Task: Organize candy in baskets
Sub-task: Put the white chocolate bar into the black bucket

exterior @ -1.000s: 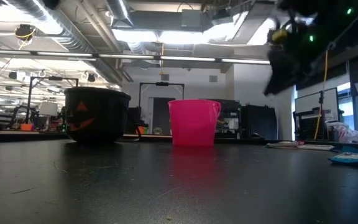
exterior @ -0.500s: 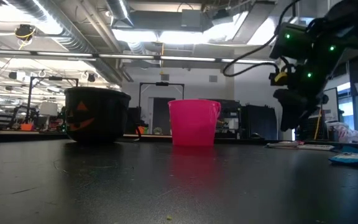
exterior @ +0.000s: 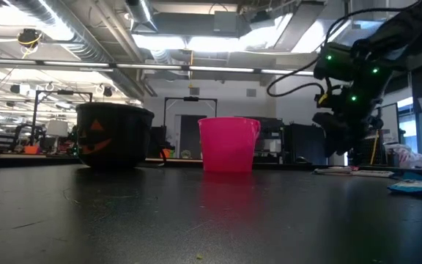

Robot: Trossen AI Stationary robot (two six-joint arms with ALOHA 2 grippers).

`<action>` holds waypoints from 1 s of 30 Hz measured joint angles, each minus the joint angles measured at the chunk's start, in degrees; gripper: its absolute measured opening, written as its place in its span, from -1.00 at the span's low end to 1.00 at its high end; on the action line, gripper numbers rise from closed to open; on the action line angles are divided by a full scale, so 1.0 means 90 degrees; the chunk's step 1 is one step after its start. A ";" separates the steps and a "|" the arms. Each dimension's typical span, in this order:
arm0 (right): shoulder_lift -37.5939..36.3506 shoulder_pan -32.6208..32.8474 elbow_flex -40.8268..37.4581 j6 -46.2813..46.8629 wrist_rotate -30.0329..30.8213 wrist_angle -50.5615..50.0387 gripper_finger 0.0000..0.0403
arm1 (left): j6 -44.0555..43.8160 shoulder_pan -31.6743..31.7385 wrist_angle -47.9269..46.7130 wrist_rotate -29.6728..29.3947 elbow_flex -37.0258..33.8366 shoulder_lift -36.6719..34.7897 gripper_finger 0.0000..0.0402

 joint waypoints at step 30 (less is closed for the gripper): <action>0.1228 -0.0900 0.0024 -0.0495 -0.3299 0.0450 -0.21 | -0.1267 -0.0019 0.1050 -0.0078 -0.1124 0.0010 -0.51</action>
